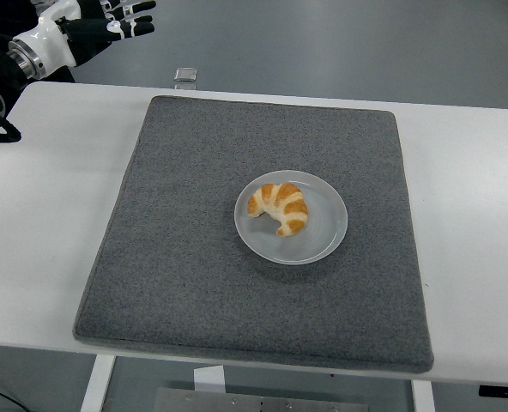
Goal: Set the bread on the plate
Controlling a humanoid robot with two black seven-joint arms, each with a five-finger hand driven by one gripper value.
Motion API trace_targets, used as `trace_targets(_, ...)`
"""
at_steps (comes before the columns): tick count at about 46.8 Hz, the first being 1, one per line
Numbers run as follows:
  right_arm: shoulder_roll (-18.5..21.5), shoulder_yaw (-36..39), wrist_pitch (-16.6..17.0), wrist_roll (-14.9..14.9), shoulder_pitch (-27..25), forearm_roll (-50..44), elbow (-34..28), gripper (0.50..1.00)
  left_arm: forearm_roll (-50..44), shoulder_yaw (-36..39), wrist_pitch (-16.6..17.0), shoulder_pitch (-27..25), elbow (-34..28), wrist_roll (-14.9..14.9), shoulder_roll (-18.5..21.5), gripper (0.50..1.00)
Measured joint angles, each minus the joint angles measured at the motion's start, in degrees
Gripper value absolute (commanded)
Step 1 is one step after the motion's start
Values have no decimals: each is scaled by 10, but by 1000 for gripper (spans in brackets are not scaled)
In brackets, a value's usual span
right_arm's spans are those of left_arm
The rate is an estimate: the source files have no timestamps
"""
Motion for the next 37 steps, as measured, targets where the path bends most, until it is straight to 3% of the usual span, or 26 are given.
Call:
trace_targets(6, 0, -1, 1, 0, -1, 0, 7, 952, -47, 0, -25, 1, 19, 11, -4, 999)
trace_targets(18, 0, 0, 3, 0, -2, 2, 9, 952, -153, 0, -25, 10, 45, 93, -12, 999)
trace_targets(28, 0, 1, 13, 0, -1, 3, 9, 952, -271, -1, -25, 27, 96, 118, -51, 999)
trace_targets(37, 0, 2, 13, 3, -1, 5, 10, 952, -299, -7, -26, 32, 100, 142, -73, 999)
